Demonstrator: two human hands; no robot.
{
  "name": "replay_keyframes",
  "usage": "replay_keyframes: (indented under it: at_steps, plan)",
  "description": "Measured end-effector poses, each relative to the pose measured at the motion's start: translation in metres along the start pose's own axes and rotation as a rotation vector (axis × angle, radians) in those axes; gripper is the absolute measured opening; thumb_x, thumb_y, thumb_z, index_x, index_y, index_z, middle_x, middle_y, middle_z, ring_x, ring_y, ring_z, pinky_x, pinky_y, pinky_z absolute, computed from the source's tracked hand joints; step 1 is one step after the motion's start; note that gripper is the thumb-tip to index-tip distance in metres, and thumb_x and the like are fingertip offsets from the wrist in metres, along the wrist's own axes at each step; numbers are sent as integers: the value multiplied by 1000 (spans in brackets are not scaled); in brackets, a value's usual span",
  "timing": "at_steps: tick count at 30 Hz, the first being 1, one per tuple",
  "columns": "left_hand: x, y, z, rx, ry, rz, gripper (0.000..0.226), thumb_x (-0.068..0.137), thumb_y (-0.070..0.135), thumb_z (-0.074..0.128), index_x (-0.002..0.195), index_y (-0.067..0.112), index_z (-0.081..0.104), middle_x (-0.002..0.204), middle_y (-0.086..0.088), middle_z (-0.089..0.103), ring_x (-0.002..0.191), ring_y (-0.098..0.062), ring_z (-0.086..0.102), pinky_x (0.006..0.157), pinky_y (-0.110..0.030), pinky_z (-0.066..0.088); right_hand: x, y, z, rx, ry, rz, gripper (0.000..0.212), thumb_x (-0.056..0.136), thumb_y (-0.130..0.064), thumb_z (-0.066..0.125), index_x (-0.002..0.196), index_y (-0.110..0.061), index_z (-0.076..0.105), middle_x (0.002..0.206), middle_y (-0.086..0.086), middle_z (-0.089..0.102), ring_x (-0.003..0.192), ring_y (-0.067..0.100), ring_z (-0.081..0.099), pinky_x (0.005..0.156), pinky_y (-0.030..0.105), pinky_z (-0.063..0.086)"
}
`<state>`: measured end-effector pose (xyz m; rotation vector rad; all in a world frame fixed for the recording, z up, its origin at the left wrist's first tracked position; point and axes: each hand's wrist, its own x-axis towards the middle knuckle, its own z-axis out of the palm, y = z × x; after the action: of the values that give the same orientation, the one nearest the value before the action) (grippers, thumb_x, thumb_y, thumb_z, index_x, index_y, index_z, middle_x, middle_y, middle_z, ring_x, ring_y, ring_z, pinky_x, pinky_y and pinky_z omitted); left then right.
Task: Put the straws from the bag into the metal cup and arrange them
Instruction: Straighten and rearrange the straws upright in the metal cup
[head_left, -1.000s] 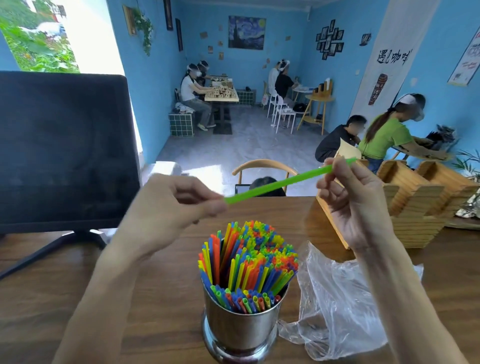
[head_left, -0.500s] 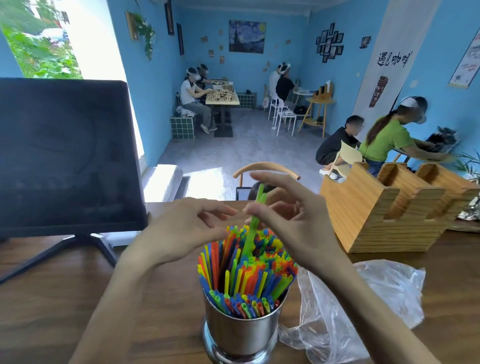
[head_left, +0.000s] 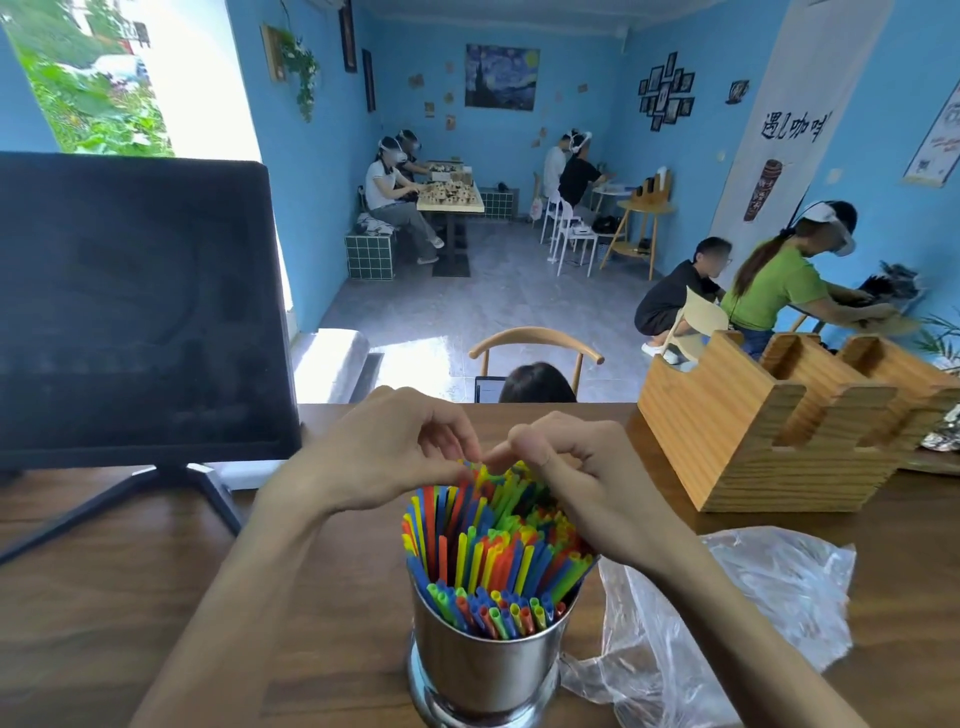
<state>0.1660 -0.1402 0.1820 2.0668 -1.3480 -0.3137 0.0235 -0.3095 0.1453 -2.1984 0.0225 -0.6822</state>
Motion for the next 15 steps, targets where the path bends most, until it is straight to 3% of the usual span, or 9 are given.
replay_keyframes:
  at_steps: [3,7,12,15]
  plan:
    - [2,0,-1,-5,-46,7,9,83,18,83,85,25,77,71,13,71,67,3,63,65,-11,47,-3,-2,-2,91,5,42,60,96,-73,34,95,-34,80,91,-14,76,95,11,71,81,21,50]
    - [2,0,-2,-56,5,25,10,82,20,85,87,25,78,75,11,73,75,-1,68,70,-15,51,-6,-3,-5,176,12,53,67,97,-71,31,98,-26,81,91,-9,78,92,9,71,80,11,45]
    - [-5,12,-23,-111,172,125,19,84,22,81,98,34,80,85,11,77,83,-7,71,78,-20,55,-3,-5,-8,205,9,64,55,100,-62,40,103,-22,79,95,-7,77,98,13,72,84,13,48]
    - [-6,29,-44,-215,351,201,18,84,19,78,96,33,78,86,13,78,78,-2,72,76,-12,51,2,-5,-7,165,45,56,39,98,-53,50,118,-29,73,111,-12,75,113,11,67,97,29,52]
